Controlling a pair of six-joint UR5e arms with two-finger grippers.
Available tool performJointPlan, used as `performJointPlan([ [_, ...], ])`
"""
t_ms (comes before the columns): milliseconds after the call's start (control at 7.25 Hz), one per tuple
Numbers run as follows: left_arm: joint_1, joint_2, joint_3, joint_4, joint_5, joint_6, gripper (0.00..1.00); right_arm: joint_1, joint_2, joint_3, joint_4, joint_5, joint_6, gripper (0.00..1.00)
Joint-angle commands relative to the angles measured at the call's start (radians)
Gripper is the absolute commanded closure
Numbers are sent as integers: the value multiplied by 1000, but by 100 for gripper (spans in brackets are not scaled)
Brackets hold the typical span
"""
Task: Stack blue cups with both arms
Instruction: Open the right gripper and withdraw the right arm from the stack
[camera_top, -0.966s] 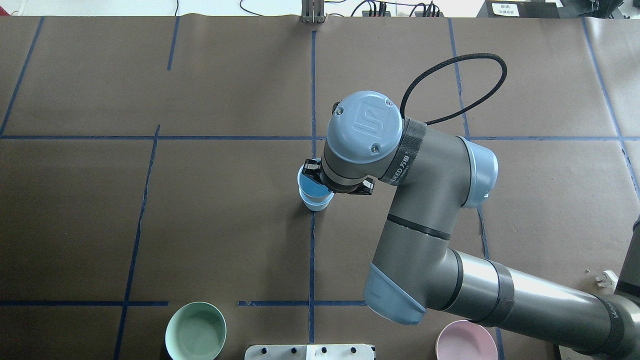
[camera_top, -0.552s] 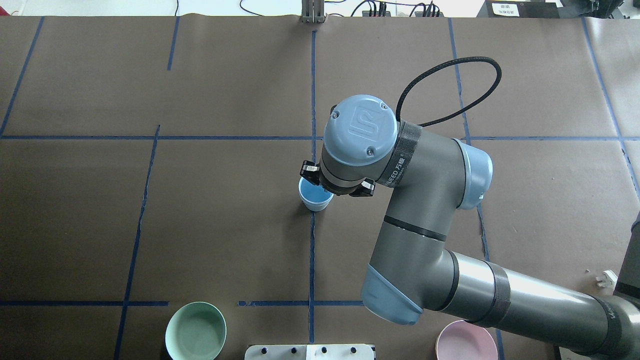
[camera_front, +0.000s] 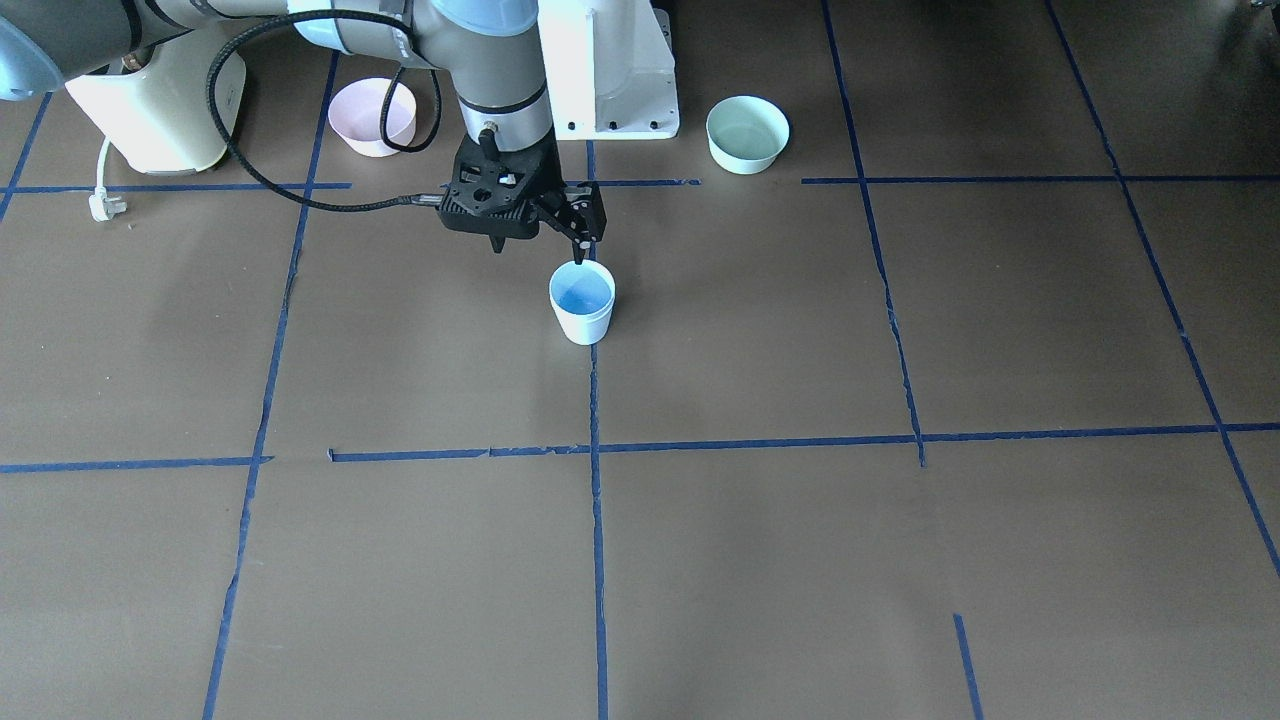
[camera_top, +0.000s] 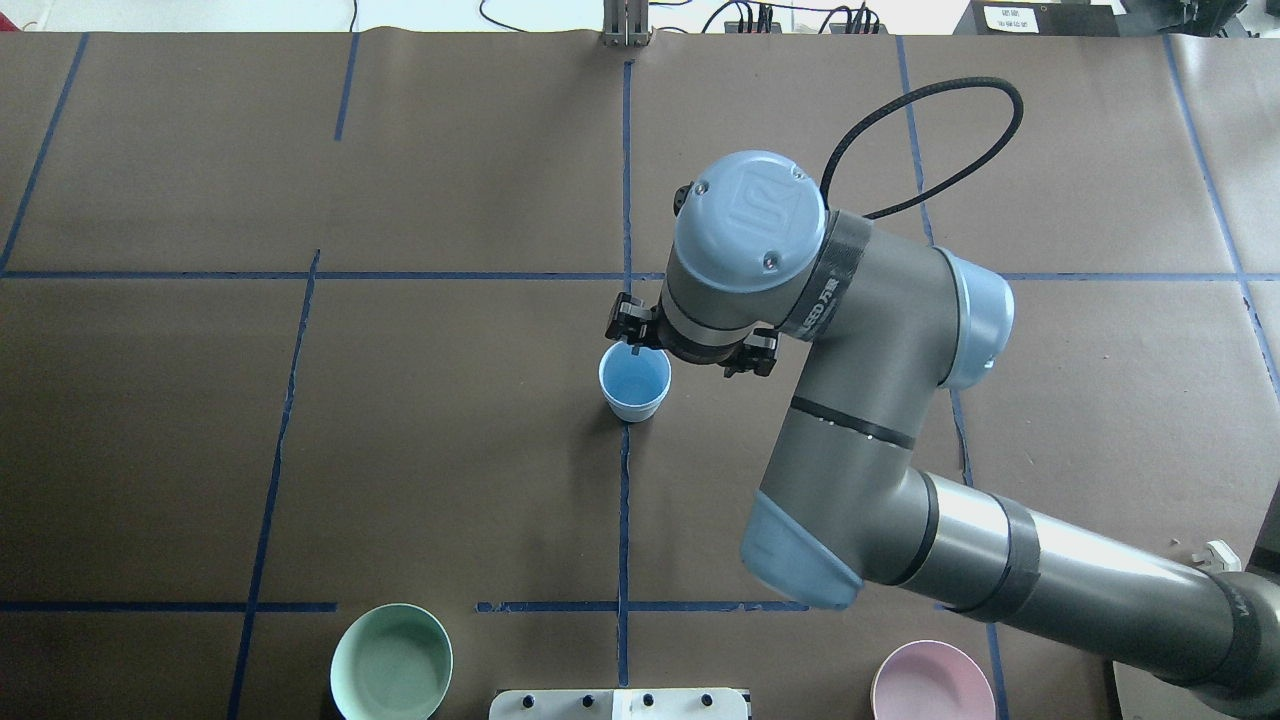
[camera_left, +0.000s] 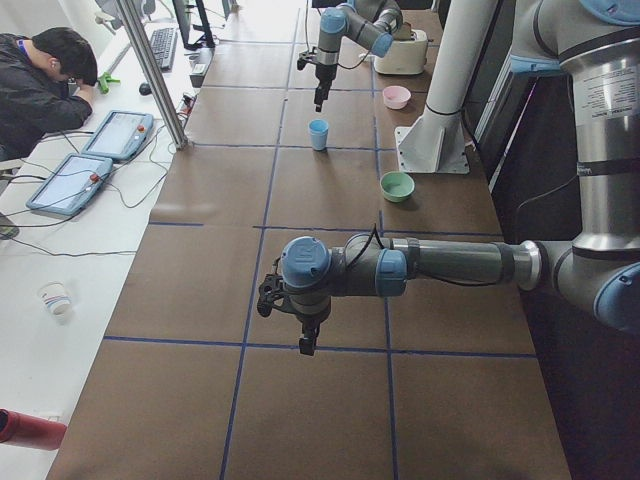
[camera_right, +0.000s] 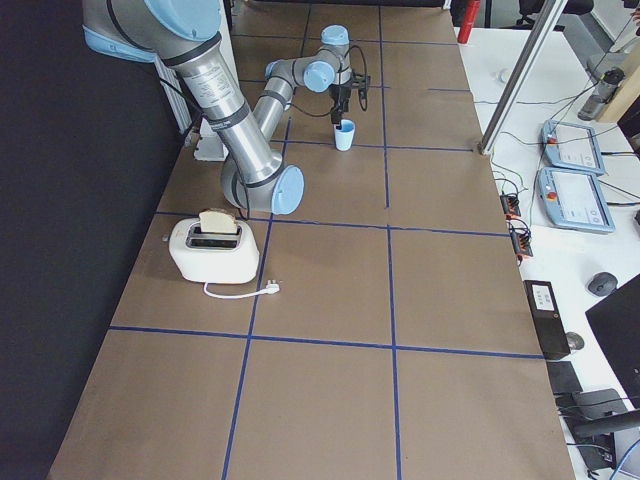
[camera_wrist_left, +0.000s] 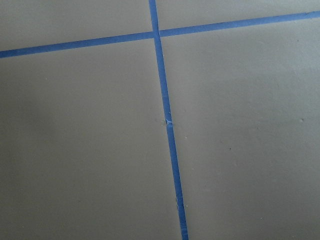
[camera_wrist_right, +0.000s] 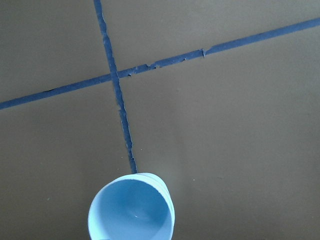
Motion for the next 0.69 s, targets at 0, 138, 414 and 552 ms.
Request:
performJointPlan([
  [0,0,-9,10,1,7,1,0,210,-125,0,0,196,-324,0],
  [138,2,-13,15,1,7,1,0,338,-211,-3,-8,281,-569,0],
  [414,5,-12,15,5,11,-1,0,559,-445,-2,1,366,-1041,0],
  [552,5,-10,29,4,9,-1,0,677,-534,-3,-2,385,-1255,0],
])
